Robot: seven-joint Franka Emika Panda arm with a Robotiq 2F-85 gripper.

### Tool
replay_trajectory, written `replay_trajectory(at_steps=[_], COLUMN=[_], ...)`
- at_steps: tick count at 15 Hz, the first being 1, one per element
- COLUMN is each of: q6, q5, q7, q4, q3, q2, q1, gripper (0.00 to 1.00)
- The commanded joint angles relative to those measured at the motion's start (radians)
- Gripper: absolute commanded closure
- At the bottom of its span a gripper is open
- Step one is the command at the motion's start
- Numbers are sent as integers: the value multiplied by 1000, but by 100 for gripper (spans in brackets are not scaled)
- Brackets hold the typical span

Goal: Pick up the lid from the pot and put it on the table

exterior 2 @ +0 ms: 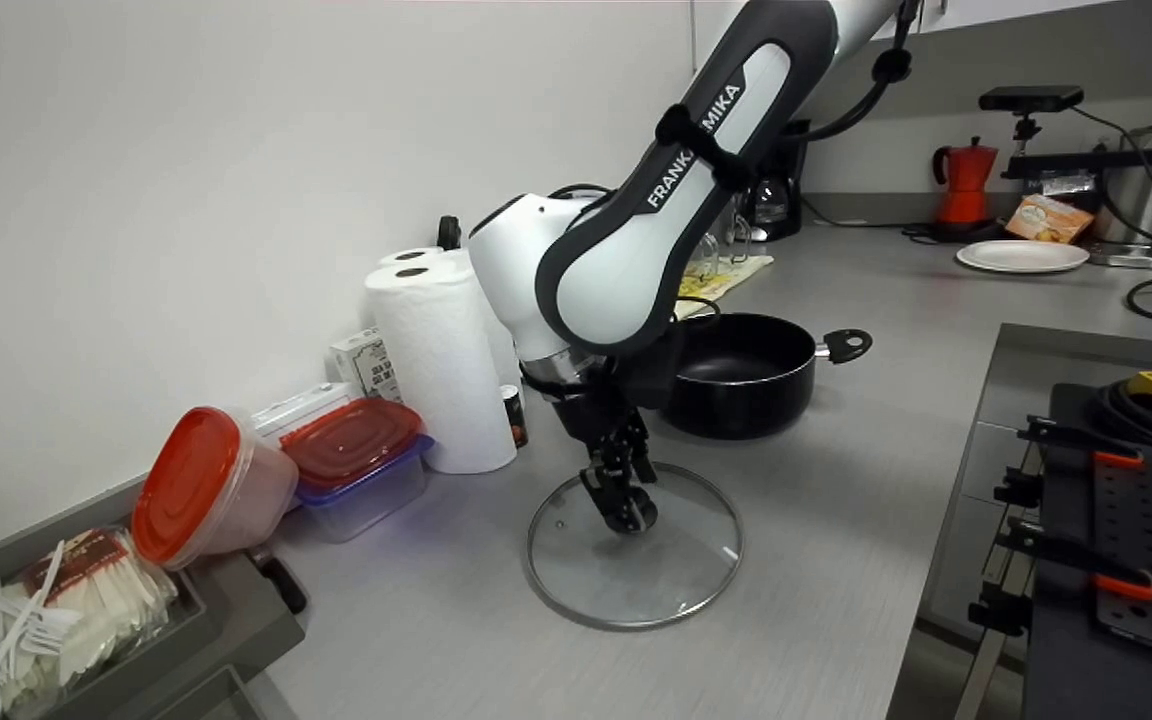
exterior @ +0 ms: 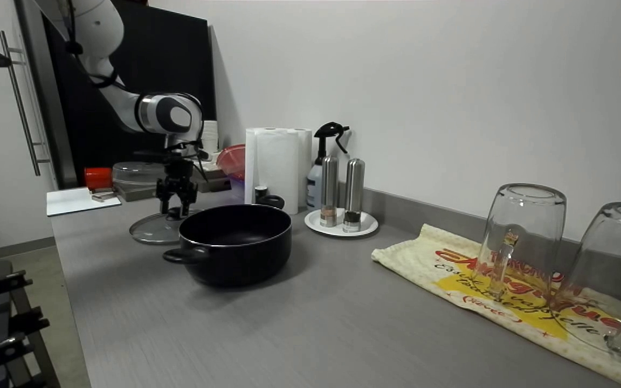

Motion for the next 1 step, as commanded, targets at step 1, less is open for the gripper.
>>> replay_trajectory(at_steps=[1], q6=[-2], q5=[0], q7=[0], q4=[3], q3=[0], q2=[2], q1=[1], gripper=[18])
